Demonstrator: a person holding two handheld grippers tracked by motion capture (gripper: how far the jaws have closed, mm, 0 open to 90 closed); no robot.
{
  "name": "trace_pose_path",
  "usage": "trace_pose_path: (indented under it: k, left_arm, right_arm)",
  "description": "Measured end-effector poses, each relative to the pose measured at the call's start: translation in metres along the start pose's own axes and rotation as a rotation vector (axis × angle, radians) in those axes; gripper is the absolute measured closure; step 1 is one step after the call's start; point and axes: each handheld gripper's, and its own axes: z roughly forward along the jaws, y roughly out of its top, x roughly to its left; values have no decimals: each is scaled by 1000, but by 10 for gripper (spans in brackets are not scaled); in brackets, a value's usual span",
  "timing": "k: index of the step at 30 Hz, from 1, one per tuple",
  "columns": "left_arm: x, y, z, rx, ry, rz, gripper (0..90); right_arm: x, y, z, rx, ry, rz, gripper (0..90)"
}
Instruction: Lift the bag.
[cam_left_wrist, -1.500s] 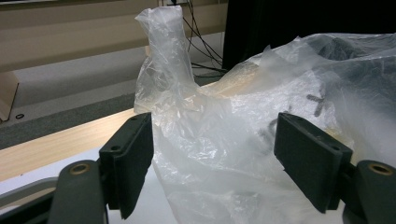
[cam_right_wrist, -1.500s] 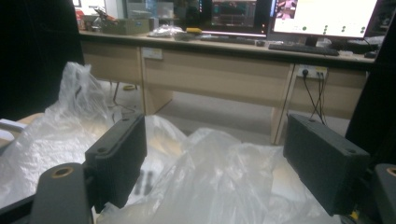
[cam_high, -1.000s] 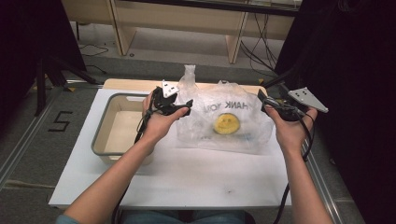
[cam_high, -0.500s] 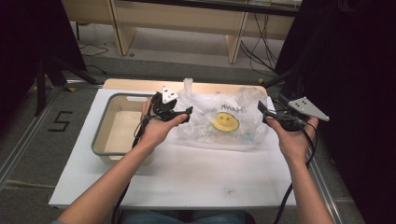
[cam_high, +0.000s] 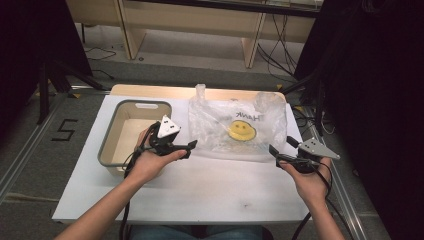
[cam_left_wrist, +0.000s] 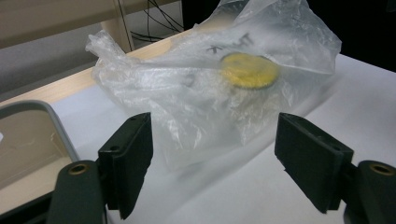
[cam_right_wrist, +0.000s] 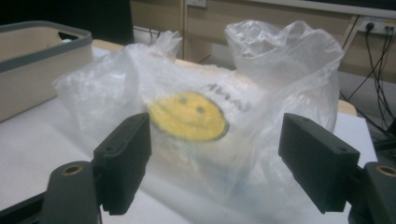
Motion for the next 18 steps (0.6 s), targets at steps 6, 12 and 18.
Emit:
trace_pose_path:
  k: [6, 12, 18]
  left_arm:
    - [-1, -18, -17, -11, -31, 30, 275]
    - [0, -33, -32, -12, -55, 66, 269]
    - [2, -49, -43, -8, -70, 99, 265]
  right_arm:
    - [7, -11, -5, 16, 46, -3, 274]
    - [15, -23, -9, 44, 100, 1, 284]
    - [16, -34, -17, 61, 119, 4, 289]
